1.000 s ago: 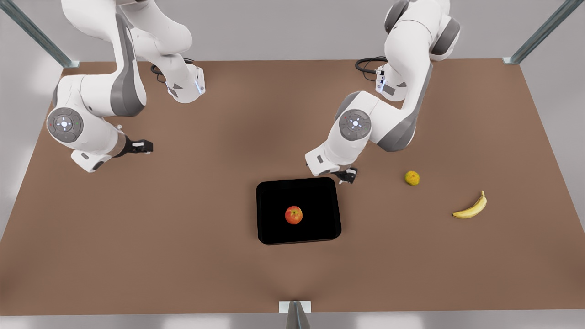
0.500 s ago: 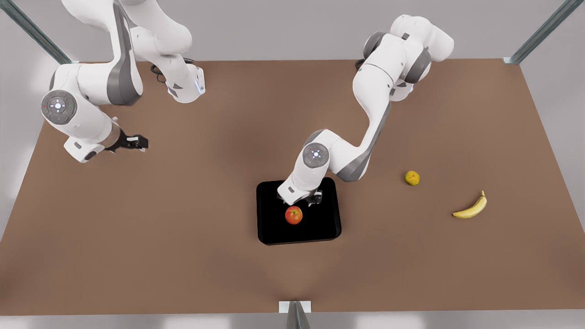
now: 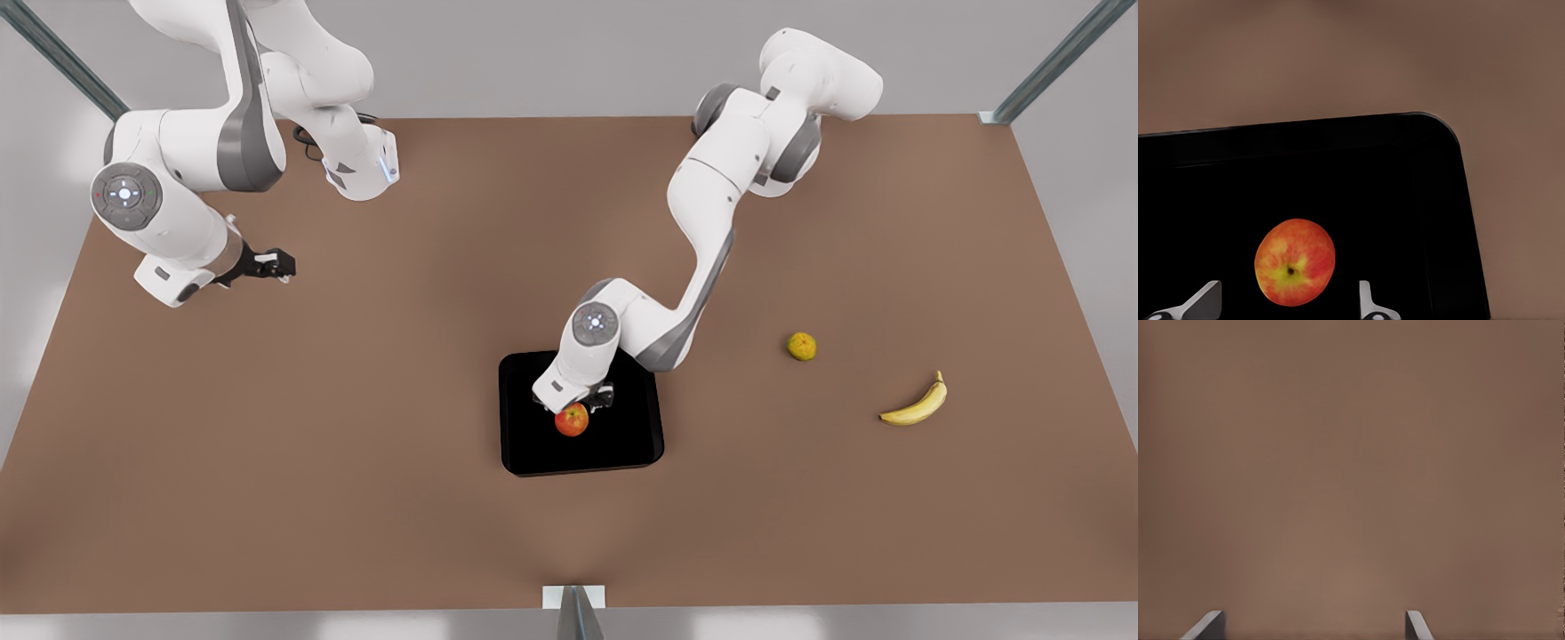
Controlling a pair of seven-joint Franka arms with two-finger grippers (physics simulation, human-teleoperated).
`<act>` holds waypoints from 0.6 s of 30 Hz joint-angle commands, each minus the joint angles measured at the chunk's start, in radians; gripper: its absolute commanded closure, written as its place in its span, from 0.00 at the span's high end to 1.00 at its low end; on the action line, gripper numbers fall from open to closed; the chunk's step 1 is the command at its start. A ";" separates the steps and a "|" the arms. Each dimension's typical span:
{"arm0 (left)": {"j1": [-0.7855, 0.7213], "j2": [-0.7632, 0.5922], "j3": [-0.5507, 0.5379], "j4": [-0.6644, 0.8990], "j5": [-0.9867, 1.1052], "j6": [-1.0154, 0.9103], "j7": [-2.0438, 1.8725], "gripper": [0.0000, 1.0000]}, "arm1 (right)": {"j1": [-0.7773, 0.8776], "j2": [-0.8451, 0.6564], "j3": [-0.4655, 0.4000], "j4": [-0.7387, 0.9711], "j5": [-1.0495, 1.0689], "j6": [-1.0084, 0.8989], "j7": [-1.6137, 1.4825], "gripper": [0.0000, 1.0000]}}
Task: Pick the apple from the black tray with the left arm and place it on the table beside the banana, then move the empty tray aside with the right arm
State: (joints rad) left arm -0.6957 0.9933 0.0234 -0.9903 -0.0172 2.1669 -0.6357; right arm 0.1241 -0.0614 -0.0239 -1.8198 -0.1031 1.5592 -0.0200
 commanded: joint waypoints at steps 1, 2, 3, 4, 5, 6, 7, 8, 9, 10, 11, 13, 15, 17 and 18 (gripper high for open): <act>-0.001 0.007 0.001 0.004 0.008 0.036 -0.059 1.00 | -0.003 0.000 -0.001 0.000 -0.009 0.001 -0.026 1.00; -0.001 0.008 0.003 0.004 0.008 0.036 -0.058 1.00 | -0.003 0.002 0.001 0.000 -0.009 0.001 -0.025 1.00; -0.001 0.015 0.003 0.004 0.009 0.037 -0.058 1.00 | -0.003 0.003 0.001 0.000 -0.009 0.001 -0.026 1.00; -0.001 0.015 0.003 0.004 0.029 0.037 -0.059 1.00 | -0.003 0.005 0.001 0.000 -0.009 0.001 -0.026 1.00; 0.001 0.016 0.004 0.004 0.036 0.037 -0.061 1.00 | -0.003 0.005 -0.001 0.000 -0.009 0.004 -0.026 1.00; 0.001 0.021 0.006 0.004 0.037 0.037 -0.061 1.00 | -0.003 0.006 0.001 0.000 -0.009 0.004 -0.026 1.00; 0.001 0.022 0.007 0.004 0.037 0.037 -0.061 1.00 | -0.004 0.011 0.001 -0.001 -0.009 0.004 -0.026 1.00; 0.001 0.028 0.007 0.004 0.037 0.050 -0.061 1.00 | -0.003 0.011 -0.001 -0.001 -0.009 0.004 -0.024 1.00; 0.001 0.036 0.007 0.004 0.037 0.057 -0.061 1.00 | -0.003 0.012 0.001 -0.001 -0.009 0.005 -0.026 1.00; 0.001 0.042 0.007 0.004 0.037 0.060 -0.061 1.00 | -0.003 0.012 0.001 -0.001 -0.009 0.005 -0.025 1.00; 0.001 0.044 0.007 0.004 0.039 0.073 -0.061 1.00 | -0.003 0.012 -0.001 -0.001 -0.009 0.005 -0.026 1.00; 0.004 0.048 0.007 0.004 0.068 0.074 -0.061 1.00 | -0.003 0.014 -0.001 -0.001 -0.009 0.005 -0.024 1.00; 0.004 0.057 0.007 0.004 0.068 0.076 -0.059 1.00 | -0.004 0.014 -0.001 -0.003 -0.009 0.018 -0.024 1.00; 0.004 0.064 0.007 0.004 0.068 0.077 -0.061 1.00 | -0.004 0.014 -0.001 -0.003 -0.009 0.018 -0.024 1.00; 0.004 0.064 0.007 0.004 0.068 0.077 -0.059 1.00 | -0.003 0.014 -0.001 -0.003 -0.009 0.018 -0.026 1.00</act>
State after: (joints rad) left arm -0.6919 1.0575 0.0307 -0.9870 0.0445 2.2343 -0.6711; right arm 0.1216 -0.0468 -0.0244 -1.8227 -0.1125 1.5714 -0.0358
